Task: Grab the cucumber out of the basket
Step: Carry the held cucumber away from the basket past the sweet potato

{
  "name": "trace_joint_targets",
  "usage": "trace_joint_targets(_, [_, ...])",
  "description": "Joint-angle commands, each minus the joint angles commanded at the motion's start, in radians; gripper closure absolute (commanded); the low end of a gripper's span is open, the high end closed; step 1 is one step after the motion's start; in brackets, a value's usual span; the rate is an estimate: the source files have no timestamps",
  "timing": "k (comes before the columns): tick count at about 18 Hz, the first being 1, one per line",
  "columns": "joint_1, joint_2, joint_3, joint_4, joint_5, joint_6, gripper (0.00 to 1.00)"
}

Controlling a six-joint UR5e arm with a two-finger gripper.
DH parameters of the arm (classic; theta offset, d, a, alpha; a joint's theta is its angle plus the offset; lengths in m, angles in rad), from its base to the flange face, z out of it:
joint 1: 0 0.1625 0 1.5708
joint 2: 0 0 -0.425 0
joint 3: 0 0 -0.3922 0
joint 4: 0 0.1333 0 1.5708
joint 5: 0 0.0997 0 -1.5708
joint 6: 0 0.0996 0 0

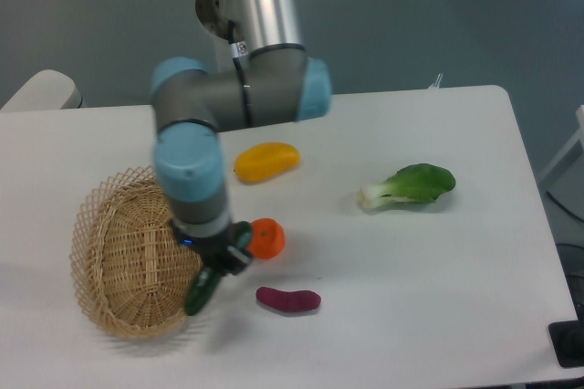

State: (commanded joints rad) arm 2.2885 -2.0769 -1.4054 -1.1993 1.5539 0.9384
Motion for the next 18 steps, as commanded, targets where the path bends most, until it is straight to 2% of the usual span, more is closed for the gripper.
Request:
trace_joint_targets(3, [0.042,-0.043,0.074,-0.019,0.0,0.075,0.85])
trace_joint_targets(8, [0.1,-0.103,0.144,-0.019,0.02,0.253,0.83])
trace_joint_targets(11, [0.14,-0.144,0.193,-0.019,0.02,0.287,0.84])
trace_joint_targets(18, [0.21,-0.193,0.246,-0.014,0.011,0.447,0.84])
